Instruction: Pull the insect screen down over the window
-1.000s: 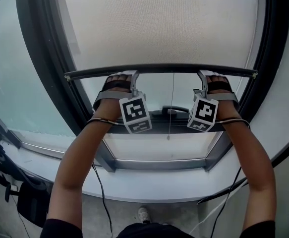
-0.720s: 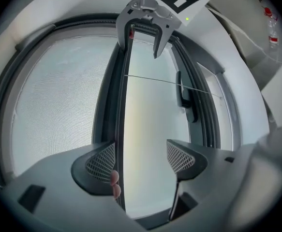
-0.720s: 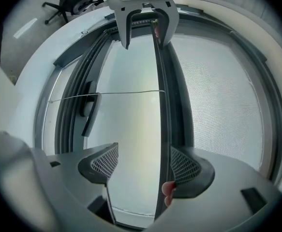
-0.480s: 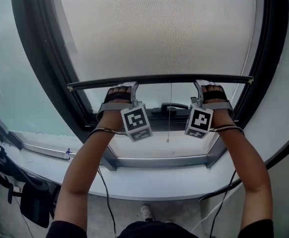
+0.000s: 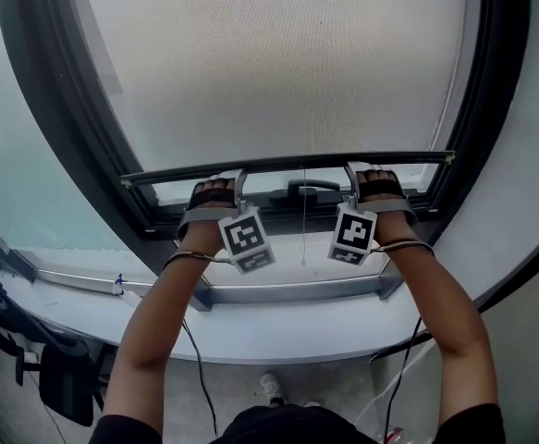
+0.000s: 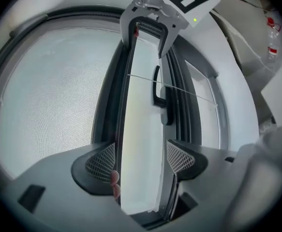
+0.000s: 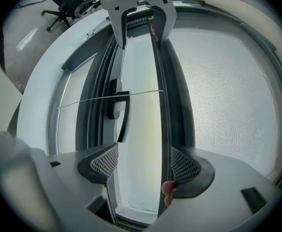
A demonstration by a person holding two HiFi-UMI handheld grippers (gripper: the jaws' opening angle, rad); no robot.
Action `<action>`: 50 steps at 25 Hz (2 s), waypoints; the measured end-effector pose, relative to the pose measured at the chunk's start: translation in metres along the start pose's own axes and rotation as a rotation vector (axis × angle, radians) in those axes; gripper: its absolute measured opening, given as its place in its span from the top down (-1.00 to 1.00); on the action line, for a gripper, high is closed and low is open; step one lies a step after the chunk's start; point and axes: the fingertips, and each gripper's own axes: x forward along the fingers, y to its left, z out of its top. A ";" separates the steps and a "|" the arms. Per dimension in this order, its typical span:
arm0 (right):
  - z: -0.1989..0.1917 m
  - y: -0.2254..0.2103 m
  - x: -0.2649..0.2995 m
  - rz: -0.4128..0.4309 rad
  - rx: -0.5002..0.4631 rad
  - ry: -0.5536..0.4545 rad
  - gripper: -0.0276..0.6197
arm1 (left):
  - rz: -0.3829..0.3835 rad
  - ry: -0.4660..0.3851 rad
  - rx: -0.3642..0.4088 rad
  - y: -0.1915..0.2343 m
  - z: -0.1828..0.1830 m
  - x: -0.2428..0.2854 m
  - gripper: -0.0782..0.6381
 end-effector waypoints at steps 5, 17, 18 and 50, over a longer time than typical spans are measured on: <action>0.000 0.006 0.001 0.003 0.014 0.002 -0.07 | 0.017 0.003 -0.005 -0.005 0.000 0.001 -0.15; -0.001 0.066 0.013 0.128 -0.018 0.007 -0.07 | -0.076 0.060 0.076 -0.066 -0.015 0.024 -0.15; -0.001 0.068 0.014 0.129 -0.017 0.007 -0.07 | -0.065 0.042 0.064 -0.066 -0.012 0.025 -0.15; 0.001 0.134 0.023 0.289 0.015 0.014 -0.07 | -0.235 0.090 0.057 -0.135 -0.023 0.043 -0.15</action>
